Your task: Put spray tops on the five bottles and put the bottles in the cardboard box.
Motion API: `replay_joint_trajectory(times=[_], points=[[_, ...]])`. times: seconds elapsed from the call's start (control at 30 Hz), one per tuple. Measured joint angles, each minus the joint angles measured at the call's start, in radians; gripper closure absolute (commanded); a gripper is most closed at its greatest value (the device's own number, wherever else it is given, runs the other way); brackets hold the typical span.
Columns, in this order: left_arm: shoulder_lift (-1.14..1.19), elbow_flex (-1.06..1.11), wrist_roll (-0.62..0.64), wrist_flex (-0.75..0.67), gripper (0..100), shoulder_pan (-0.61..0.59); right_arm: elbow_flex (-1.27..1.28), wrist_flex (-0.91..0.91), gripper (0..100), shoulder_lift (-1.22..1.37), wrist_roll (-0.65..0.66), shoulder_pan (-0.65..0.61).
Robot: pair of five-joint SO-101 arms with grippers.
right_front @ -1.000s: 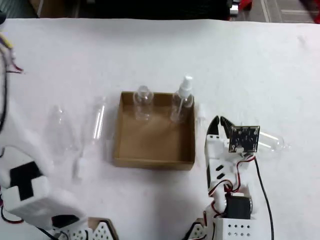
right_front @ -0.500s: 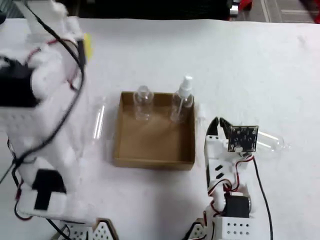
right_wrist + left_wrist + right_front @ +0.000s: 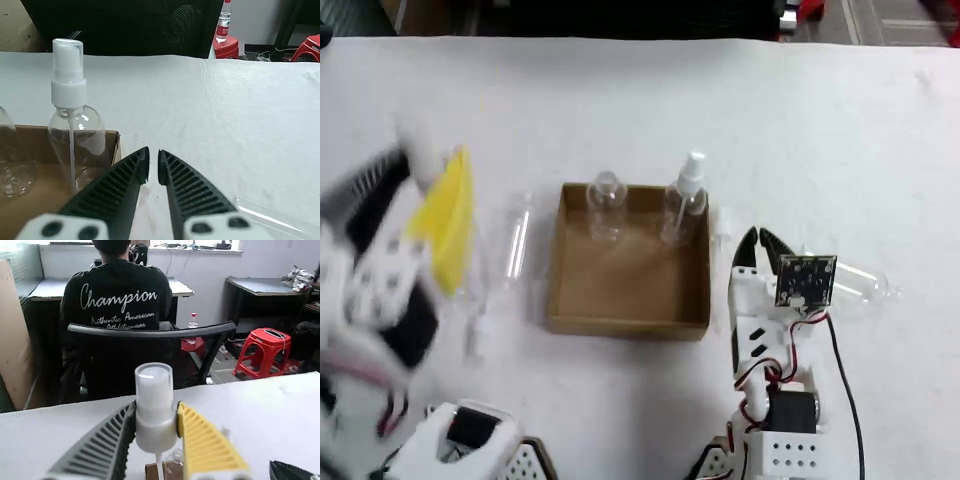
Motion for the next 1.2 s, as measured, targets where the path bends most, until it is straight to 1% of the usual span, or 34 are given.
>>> replay_joint_trajectory(times=[0.03, 0.1, 0.17, 0.23, 0.33, 0.5, 0.57, 0.63, 0.73, 0.83, 0.97, 1.1, 1.2], points=[[-0.057, 0.061, -0.014, -0.005, 98, 0.020, 0.000, 0.000, 98.3, 0.000, 0.000, 0.000], [-0.175, 0.192, -0.040, -0.060, 98, 0.032, 0.000, 0.000, 98.3, 0.000, 0.000, 0.000], [-0.293, 0.330, -0.061, -0.150, 98, 0.037, 0.000, 0.000, 98.3, 0.000, 0.000, 0.000], [-0.390, 0.494, -0.094, -0.270, 98, 0.040, 0.000, 0.000, 98.3, 0.000, 0.000, 0.000], [-0.486, 0.806, -0.123, -0.496, 98, 0.041, 0.000, 0.000, 98.3, 0.000, 0.000, 0.000], [-0.578, 1.332, -0.109, -0.950, 98, -0.017, 0.000, 0.000, 98.3, 0.000, 0.000, 0.000], [-0.580, 1.481, -0.100, -1.125, 98, -0.032, 0.000, 0.000, 98.3, 0.000, 0.000, 0.000], [-0.580, 1.582, -0.098, -1.278, 98, -0.034, 0.003, 0.000, 98.3, 0.000, 0.000, 0.000], [-0.523, 1.611, -0.086, -1.442, 98, -0.035, 0.003, -0.005, 98.3, 0.000, 0.000, 0.000], [-0.399, 1.597, -0.048, -1.544, 98, -0.038, 0.003, -0.008, 98.3, 0.000, 0.000, -0.029], [-0.160, 1.508, 0.040, -1.574, 98, -0.041, 0.003, -0.008, 98.3, 0.000, 0.046, -0.058], [0.003, 1.425, 0.114, -1.587, 98, -0.041, 0.003, -0.011, 98.3, 0.000, 0.075, -0.069], [0.110, 1.387, 0.152, -1.646, 98, -0.041, 0.003, -0.018, 98.3, 0.000, 0.081, -0.068]])
